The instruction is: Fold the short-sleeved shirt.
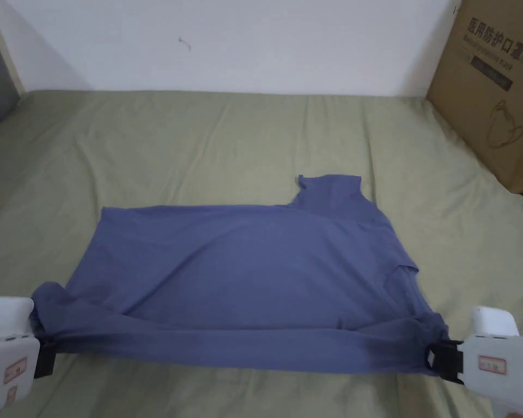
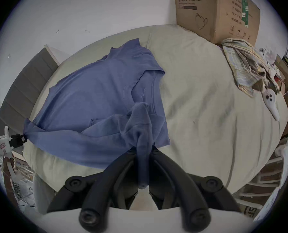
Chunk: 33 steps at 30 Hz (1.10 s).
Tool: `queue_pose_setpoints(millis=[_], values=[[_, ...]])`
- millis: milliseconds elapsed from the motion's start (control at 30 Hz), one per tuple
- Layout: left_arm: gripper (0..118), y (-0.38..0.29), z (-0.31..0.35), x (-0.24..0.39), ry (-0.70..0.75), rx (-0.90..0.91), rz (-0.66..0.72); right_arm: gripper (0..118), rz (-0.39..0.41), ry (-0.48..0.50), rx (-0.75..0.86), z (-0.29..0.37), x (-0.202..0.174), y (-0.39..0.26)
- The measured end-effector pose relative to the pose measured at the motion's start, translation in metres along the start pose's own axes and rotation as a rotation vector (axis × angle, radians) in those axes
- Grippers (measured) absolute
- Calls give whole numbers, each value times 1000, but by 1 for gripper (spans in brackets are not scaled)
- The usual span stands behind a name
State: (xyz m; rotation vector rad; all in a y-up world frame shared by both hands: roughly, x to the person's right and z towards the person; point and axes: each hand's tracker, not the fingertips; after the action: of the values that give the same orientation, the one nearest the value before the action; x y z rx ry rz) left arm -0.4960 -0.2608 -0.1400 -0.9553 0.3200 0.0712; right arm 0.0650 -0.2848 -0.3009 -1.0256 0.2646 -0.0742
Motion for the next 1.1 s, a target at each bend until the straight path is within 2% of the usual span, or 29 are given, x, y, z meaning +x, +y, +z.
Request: queue_pose_setpoints(millis=[133,167,200,233,300,333,367,400,433,467,500,600,700,800,833,867,900,933,967,1000,1100], values=[[6,-29,5,-2,22,-49,-31,11,-10,0,-49,1,12,-23],[6,-37,1,-4,91,-75,-63,11,4,-60,-52,-1,14,-27],[6,-42,-2,-7,61,-78,-48,11,-11,-22,-55,-4,18,-30],[6,-48,-2,-12,2,-89,17,11,-86,44,-38,-4,22,-32],[7,-52,4,-15,-12,1,91,11,-118,41,-16,-2,23,-32],[8,-51,4,-16,-22,1,90,25,-98,25,-12,-2,22,-30],[14,-49,3,-16,-8,-16,84,46,-77,-2,-13,-2,21,-28],[31,-48,3,-15,9,-31,85,72,-54,-23,-27,-3,20,-27],[63,-46,2,-14,22,-46,72,78,-25,-39,-32,0,18,-24],[84,-47,3,-14,25,-51,56,78,-7,-43,-16,4,13,-23],[95,-47,5,-13,36,-46,46,78,6,-42,-1,8,10,-20],[96,-41,17,-8,65,-23,28,78,42,-20,36,19,0,-9],[96,-33,40,-1,104,96,-2,78,91,-15,80,28,-13,6],[96,-18,54,5,68,142,24,77,110,24,100,29,-26,19],[96,-13,56,7,28,165,30,75,112,44,106,27,-30,22],[92,-8,56,10,-8,163,32,68,114,60,106,26,-34,25],[81,-3,54,15,-34,155,37,51,118,69,101,23,-39,27],[41,0,49,19,-59,152,47,19,120,66,100,19,-43,29],[4,3,44,24,-70,152,42,1,129,53,96,13,-48,30],[0,5,38,29,-69,149,39,1,139,44,91,7,-51,30],[0,6,18,51,-37,122,-16,1,112,72,42,-9,-53,36]])
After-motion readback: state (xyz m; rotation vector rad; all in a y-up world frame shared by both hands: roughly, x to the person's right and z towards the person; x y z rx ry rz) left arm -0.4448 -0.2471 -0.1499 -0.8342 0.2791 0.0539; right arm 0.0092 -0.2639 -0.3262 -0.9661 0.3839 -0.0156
